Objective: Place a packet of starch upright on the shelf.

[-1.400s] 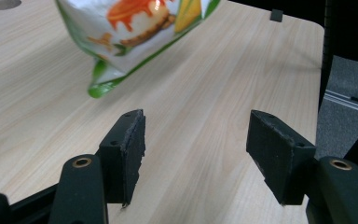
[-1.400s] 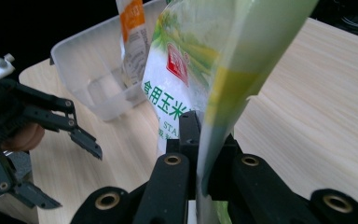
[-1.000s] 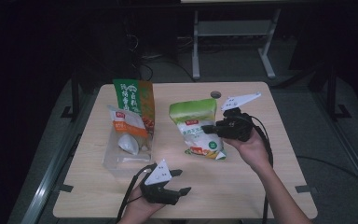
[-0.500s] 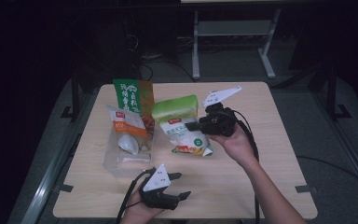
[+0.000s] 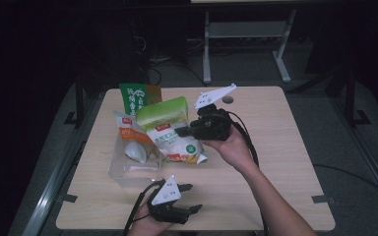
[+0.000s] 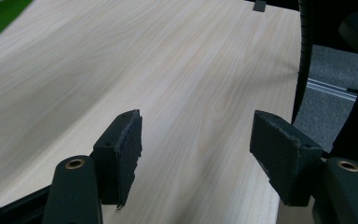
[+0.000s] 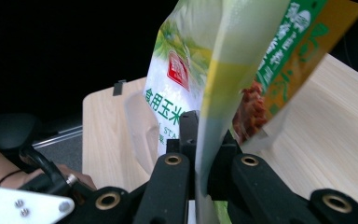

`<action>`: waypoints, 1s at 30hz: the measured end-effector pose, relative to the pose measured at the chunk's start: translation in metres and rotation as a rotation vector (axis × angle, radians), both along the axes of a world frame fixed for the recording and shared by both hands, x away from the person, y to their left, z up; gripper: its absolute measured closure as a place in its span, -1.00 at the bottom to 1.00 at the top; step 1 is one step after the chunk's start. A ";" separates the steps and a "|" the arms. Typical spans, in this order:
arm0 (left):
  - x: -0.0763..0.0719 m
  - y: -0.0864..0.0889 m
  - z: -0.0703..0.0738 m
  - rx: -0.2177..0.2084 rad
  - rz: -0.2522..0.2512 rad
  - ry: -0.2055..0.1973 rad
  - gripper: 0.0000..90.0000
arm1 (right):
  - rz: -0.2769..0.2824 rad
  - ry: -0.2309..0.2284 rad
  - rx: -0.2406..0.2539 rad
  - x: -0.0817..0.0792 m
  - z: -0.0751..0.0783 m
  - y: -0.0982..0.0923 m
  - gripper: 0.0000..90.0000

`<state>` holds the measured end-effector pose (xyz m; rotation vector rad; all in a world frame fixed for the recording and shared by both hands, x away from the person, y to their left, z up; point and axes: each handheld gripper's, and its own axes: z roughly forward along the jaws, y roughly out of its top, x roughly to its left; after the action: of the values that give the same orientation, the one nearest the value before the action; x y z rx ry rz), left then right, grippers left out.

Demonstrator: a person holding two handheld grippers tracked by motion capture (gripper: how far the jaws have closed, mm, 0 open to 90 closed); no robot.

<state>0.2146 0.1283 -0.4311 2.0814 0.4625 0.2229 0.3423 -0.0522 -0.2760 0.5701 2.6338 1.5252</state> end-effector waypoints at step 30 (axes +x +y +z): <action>-0.004 0.010 -0.001 -0.026 0.023 -0.005 -0.27 | 0.159 0.066 0.017 0.015 -0.020 0.103 0.94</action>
<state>0.2101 0.1386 -0.4316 2.0500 0.4840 0.2348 0.3571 0.0510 -0.2960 0.4287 2.7791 1.5975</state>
